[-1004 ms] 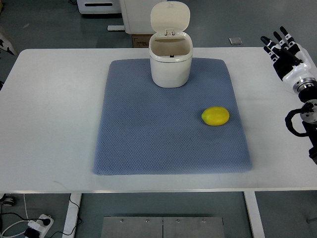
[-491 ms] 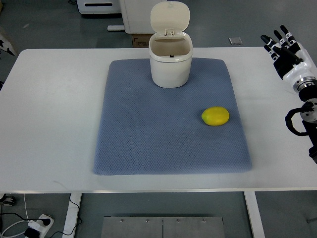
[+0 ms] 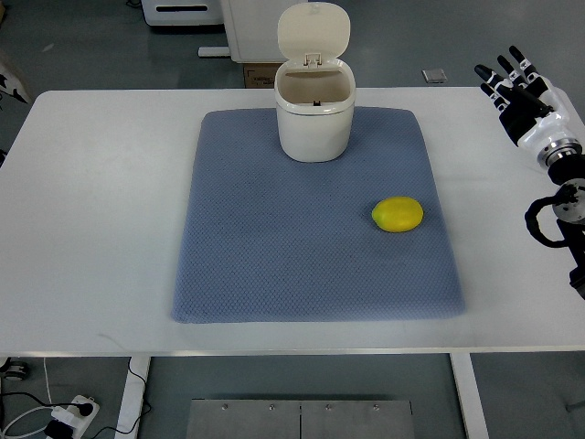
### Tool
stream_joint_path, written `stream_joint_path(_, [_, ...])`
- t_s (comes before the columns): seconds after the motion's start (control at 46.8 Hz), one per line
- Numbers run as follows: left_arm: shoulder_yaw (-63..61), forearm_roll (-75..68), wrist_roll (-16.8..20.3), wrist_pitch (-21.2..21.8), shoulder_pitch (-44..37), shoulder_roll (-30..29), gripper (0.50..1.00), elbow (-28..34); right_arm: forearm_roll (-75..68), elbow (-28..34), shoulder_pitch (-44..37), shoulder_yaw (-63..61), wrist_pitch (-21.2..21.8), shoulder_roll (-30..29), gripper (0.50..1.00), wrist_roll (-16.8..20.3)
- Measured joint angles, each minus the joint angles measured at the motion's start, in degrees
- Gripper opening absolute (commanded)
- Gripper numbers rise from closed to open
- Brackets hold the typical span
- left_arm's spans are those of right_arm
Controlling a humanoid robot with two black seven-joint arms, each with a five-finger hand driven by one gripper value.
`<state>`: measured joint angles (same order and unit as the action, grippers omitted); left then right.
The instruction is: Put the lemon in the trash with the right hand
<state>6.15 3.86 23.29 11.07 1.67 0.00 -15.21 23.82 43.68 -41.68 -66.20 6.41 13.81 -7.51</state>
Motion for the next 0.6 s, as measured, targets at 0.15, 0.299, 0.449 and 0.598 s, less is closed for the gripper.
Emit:
stream_joint_path(0.15, [0.0,0.0,0.0,0.0,0.0,0.0,1.0,0.0,0.0,0.0,-0.3,0.9,-0.3,0.0,1.0,-0.2])
stream_joint_path(0.299, [0.0,0.0,0.0,0.0,0.0,0.0,1.0,0.0,-0.1,0.2,-0.9,0.9,-0.1,0.1,1.0,-0.2])
stream_joint_path(0.449, [0.0,0.0,0.0,0.0,0.0,0.0,1.0,0.0,-0.1,0.5,-1.0,1.0,0.7,1.2,1.0,0.0])
stream_joint_path(0.598, [0.0,0.0,0.0,0.0,0.0,0.0,1.0,0.0,-0.1,0.5,-1.0,1.1,3.4,2.2,1.0,0.5])
